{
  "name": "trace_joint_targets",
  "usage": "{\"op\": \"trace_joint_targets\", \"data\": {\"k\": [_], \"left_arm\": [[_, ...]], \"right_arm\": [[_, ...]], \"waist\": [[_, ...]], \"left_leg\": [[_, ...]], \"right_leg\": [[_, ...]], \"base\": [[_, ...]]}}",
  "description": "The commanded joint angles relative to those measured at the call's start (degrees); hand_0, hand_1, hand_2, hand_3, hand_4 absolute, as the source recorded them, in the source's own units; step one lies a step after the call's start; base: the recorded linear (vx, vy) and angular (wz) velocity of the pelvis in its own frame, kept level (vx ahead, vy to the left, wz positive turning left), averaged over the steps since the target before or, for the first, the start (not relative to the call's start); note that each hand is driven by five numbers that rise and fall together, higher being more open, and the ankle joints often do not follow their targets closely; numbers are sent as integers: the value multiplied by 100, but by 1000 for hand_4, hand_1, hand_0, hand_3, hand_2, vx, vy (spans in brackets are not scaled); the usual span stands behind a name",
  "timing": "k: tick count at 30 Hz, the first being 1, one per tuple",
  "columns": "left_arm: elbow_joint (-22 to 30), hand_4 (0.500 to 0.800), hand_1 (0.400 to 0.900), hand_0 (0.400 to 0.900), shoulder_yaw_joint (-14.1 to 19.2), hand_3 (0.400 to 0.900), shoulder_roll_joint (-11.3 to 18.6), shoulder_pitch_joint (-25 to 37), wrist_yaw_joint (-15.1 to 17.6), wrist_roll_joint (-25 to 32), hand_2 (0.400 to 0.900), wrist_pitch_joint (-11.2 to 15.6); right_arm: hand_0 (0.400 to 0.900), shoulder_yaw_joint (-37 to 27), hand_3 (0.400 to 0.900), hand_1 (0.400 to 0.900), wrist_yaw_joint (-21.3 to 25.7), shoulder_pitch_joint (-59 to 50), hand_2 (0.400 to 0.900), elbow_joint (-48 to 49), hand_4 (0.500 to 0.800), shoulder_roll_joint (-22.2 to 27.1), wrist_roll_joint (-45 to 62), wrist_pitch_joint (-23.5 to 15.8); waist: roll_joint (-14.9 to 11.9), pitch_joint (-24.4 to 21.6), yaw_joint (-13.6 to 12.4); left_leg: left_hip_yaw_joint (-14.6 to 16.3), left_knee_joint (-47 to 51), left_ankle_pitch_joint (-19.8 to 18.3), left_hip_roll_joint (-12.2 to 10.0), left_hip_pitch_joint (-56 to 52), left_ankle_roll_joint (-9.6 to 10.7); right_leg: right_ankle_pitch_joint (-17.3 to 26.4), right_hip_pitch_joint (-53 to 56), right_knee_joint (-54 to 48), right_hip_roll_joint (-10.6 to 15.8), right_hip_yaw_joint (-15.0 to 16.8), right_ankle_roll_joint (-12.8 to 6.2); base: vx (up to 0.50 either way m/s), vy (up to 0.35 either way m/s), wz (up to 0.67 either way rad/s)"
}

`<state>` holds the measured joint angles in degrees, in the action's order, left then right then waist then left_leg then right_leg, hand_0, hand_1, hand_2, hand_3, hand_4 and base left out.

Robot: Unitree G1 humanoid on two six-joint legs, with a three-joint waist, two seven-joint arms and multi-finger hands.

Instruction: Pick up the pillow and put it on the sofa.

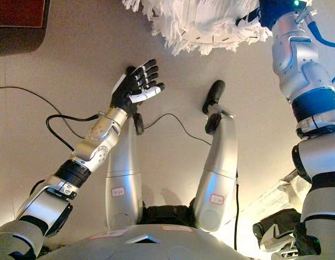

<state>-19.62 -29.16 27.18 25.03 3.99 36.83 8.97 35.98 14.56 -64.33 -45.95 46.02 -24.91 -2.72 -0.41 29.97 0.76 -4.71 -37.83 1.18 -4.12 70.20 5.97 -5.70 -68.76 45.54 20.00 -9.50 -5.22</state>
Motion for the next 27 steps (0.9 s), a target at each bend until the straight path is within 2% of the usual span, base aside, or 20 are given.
{"op": "trace_joint_targets", "data": {"k": [1, 6, 7, 8, 11, 12, 13, 14, 22, 27], "left_arm": [[872, 800, 900, 900, -111, 900, -46, -152, -45, 134, 900, 348], [844, 800, 900, 900, -176, 900, -32, -143, -16, 135, 900, 283], [834, 800, 900, 900, -174, 900, -31, -140, -14, 137, 900, 276], [832, 800, 900, 900, -184, 900, -23, -129, -12, 144, 900, 279], [800, 800, 900, 900, -231, 900, -5, -69, 6, 129, 900, 268], [795, 800, 900, 900, -229, 900, -6, -61, 18, 116, 900, 261], [786, 800, 900, 900, -243, 900, -4, -54, 14, 111, 900, 263], [777, 800, 900, 900, -252, 900, -11, -35, 5, 105, 900, 261], [733, 800, 900, 900, -236, 900, -27, -4, 25, 97, 900, 253], [587, 800, 900, 900, -83, 900, -85, -39, 144, 60, 900, 287]], "right_arm": [[900, 380, 900, 900, 171, -890, 900, -200, 800, 289, 185, -2], [900, 769, 900, 900, 1, -1503, 900, -499, 800, 5, 457, 24], [733, 788, 733, 733, -27, -1577, 733, -529, 700, -67, 553, 19], [400, 870, 400, 400, -30, -1693, 400, -614, 500, -126, 610, 16], [400, 1036, 400, 400, -76, -1921, 400, -701, 500, -275, 746, 12], [400, 1043, 400, 400, -50, -1949, 400, -681, 500, -289, 791, -5], [400, 1081, 400, 400, -57, -1970, 400, -683, 500, -316, 814, -6], [400, 1085, 400, 400, -65, -2001, 400, -677, 500, -342, 817, 3], [400, 1091, 400, 400, -87, -1996, 400, -537, 500, -430, 820, -4], [400, 930, 400, 400, -55, -1816, 400, -173, 500, -326, 785, -5]], "waist": [[26, -18, -192], [-10, -18, -218], [-15, -18, -218], [-24, -18, -219], [-51, -18, -205], [-54, -18, -209], [-64, -18, -204], [-73, -18, -183], [-76, -18, -154], [-75, -18, -125]], "left_leg": [[-112, -578, -1093, 19, -216, -66], [-141, -487, -1031, 42, -167, -55], [-143, -468, -1019, 40, -167, -50], [-144, -446, -1003, 39, -168, -40], [-157, -372, -974, 34, -186, -21], [-160, -403, -1153, 1, -289, 6], [-157, -383, -1148, 1, -294, 8], [-154, -308, -937, 37, -203, -11], [-159, -242, -909, 43, -279, -1], [-155, -209, -891, 20, -376, 7]], "right_leg": [[145, -51, 33, -85, -12, -312], [164, -107, 3, -68, -25, -314], [163, -110, -10, -76, -25, -316], [168, -113, -16, -76, -24, -315], [194, -102, -82, -85, -27, -314], [20, -20, -7, -105, -4, -372], [25, -11, -29, -110, -7, -374], [217, -73, -143, -92, -31, -316], [202, -18, -144, -115, -19, -314], [210, 59, -159, -125, -10, -317]], "base": [[0, 0, 0], [3, 2, 1], [0, 0, 0], [0, 0, 0], [35, -6, -1], [102, -22, -4], [0, 0, 0], [-87, 20, 3], [-11, 2, 1], [-1, 0, -1]]}}
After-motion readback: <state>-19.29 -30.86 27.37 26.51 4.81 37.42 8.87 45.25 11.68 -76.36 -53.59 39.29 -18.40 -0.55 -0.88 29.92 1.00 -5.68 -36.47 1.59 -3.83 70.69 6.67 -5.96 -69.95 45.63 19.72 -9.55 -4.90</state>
